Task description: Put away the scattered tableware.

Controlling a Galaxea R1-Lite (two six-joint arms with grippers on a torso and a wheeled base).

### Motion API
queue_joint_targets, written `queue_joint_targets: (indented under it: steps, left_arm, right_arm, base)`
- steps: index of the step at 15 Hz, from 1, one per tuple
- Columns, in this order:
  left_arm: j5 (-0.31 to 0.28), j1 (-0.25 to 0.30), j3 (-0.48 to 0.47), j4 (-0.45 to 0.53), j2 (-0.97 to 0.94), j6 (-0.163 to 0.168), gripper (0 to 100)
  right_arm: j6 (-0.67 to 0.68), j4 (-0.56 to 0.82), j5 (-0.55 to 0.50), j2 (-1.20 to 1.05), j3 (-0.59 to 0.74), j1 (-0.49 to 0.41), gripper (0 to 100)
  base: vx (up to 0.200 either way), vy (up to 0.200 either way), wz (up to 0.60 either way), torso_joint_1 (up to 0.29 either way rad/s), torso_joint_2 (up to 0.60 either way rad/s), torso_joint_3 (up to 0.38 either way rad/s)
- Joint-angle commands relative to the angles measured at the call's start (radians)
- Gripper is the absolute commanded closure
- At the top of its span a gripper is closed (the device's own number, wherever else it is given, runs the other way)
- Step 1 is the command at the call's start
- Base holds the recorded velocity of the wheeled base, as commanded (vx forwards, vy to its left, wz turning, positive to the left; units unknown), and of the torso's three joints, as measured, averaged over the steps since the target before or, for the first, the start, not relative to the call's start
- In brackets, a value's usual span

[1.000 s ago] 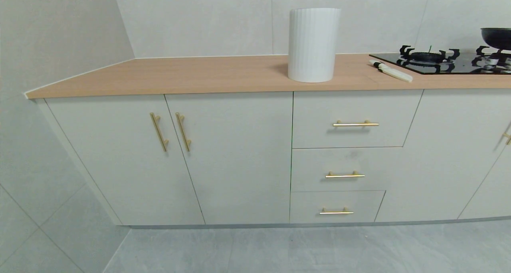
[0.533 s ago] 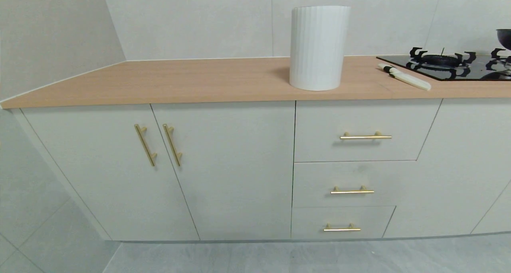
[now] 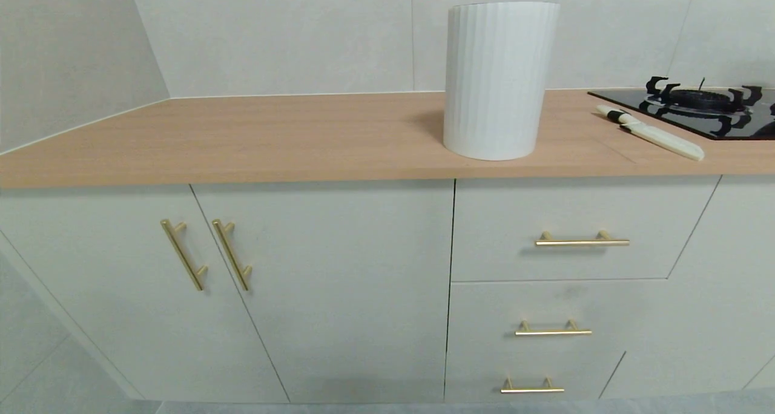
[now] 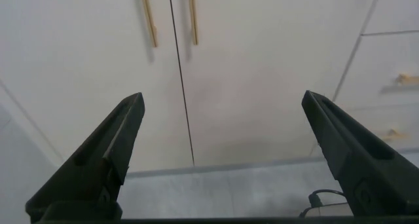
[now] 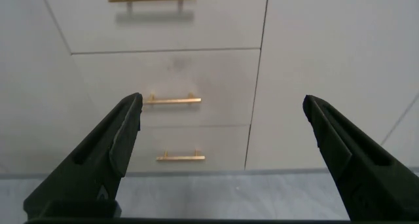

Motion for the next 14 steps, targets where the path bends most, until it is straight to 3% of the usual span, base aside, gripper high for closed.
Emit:
queue_joint_targets:
  steps: [1, 6, 14]
  left_arm:
    - [0.0, 0.0, 0.0, 0.0, 0.0, 0.0, 0]
    - [0.0, 0.0, 0.0, 0.0, 0.0, 0.0, 0]
    - [0.0, 0.0, 0.0, 0.0, 0.0, -0.001, 0]
  right_arm:
    - [0.0, 0.0, 0.0, 0.002, 0.0, 0.0, 0]
    - [0.0, 0.0, 0.0, 0.002, 0.0, 0.0, 0]
    - [0.0, 0.0, 0.0, 0.002, 0.0, 0.0, 0]
  base:
    - [0.2, 0.0, 0.0, 0.002, 0.0, 0.002]
    - [0.2, 0.0, 0.0, 0.003, 0.0, 0.0]
    - [0.0, 0.0, 0.0, 0.0, 0.0, 0.0]
